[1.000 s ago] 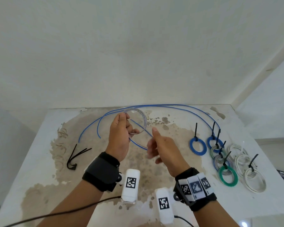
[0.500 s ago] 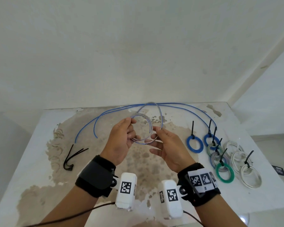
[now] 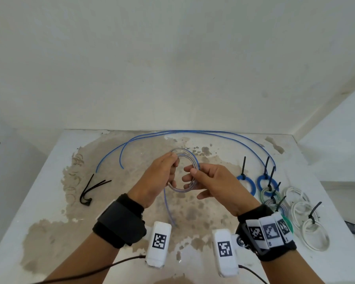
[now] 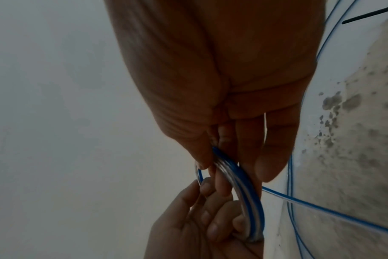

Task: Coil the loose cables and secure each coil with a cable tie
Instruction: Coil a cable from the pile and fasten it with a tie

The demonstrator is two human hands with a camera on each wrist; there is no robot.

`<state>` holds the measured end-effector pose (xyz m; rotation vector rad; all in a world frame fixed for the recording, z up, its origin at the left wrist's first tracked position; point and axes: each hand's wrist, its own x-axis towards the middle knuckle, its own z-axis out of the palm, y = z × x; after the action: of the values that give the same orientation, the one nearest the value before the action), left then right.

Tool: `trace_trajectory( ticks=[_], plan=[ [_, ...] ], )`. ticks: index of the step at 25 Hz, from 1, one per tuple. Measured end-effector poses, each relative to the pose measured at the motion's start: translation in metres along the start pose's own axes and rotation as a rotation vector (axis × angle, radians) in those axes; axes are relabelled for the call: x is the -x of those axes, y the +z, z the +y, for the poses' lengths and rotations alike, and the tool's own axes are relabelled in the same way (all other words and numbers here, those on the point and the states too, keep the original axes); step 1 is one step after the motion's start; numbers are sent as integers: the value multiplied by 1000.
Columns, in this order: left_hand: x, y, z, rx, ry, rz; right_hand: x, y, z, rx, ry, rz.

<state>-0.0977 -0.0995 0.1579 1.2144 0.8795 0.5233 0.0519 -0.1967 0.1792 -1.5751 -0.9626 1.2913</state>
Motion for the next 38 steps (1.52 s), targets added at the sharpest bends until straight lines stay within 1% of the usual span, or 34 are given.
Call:
trace_trajectory(
  ticks=[2,3,5,6,7,9,10,11,14,15,18,19,21,22,23,27,30,32,34,38],
  plan=[
    [-1,9,1,28,-41,14,-1,-12,-2,29,-23,-21],
    [-2,12,0,-32,-29,56,-1,-19,-3,40,-38,-29],
    [-3,12,-1,-252,92,184,0,-33,-7,49,-55,-66],
    [-3,8,0,-391,174,192,1,-41,-10,47,-56,-98],
    [-5,2,2,-527,263,145,1,-47,-13,49,-51,-136],
    [-5,-5,13,-770,399,0,1,-56,-16,68,-40,-207],
    [-6,-7,17,-840,437,-36,-1,-60,-16,81,-38,-232],
    [-6,-9,18,-871,451,-36,-2,-63,-16,99,-39,-245],
    [0,-10,11,-800,491,40,-11,-64,-12,161,-67,-227],
    [4,-9,6,-750,474,51,-13,-63,-8,162,-69,-212],
    [10,-4,-5,-555,344,78,-17,-62,-5,157,-67,-209],
    [10,-2,-7,-452,280,75,-18,-62,-4,158,-61,-220],
    [10,5,-9,-173,131,38,-18,-63,-1,143,-50,-232],
    [11,7,-9,-68,81,24,-18,-62,0,129,-46,-229],
    [11,9,-9,-22,66,21,-18,-61,-1,122,-40,-218],
    [8,13,-13,-28,106,84,-21,-57,5,107,-8,-206],
    [5,10,-14,-52,94,67,-21,-53,6,146,-30,-191],
    [5,9,-11,-98,89,43,-23,-50,8,130,-56,-144],
    [6,11,-7,-116,86,48,-26,-47,9,117,-90,-82],
    [6,15,-6,-158,119,146,-28,-43,12,195,-217,-4]
  ],
)
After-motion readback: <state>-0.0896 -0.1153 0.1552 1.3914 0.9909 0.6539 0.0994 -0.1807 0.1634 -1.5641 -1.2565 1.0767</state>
